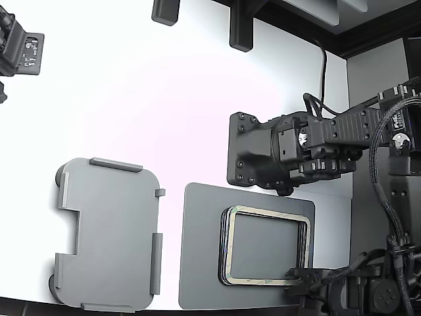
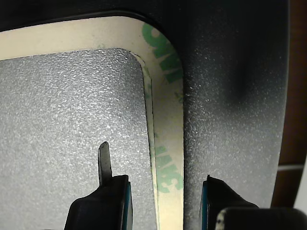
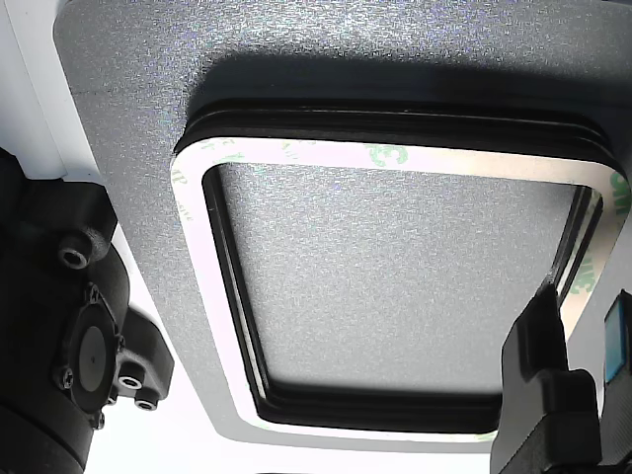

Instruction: Grab top frame and put it into gray box.

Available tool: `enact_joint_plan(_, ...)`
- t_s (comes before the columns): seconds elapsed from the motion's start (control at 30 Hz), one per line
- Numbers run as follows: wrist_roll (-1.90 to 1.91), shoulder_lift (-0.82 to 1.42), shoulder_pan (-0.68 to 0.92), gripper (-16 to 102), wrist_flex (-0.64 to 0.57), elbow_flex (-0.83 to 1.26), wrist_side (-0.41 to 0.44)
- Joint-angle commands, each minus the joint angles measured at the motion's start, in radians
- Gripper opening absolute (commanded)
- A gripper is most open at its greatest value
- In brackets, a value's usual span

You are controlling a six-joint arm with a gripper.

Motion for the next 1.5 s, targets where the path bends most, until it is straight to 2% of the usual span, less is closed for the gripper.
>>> enact_joint_plan(0.0, -0.008, 0.029, -0.021, 58, -0.003, -0.012, -0.002)
enact_joint_plan(0.4, -0.048, 0.049, -0.037, 55, 0.008, -0.006, 0.009)
enact_joint_plan(0.8, -0.061, 0.051, -0.037, 64, -0.012, 0.014, 0.000)
enact_joint_plan(1.47, -0.071, 0.054, -0.038, 61, -0.044, 0.048, -0.006)
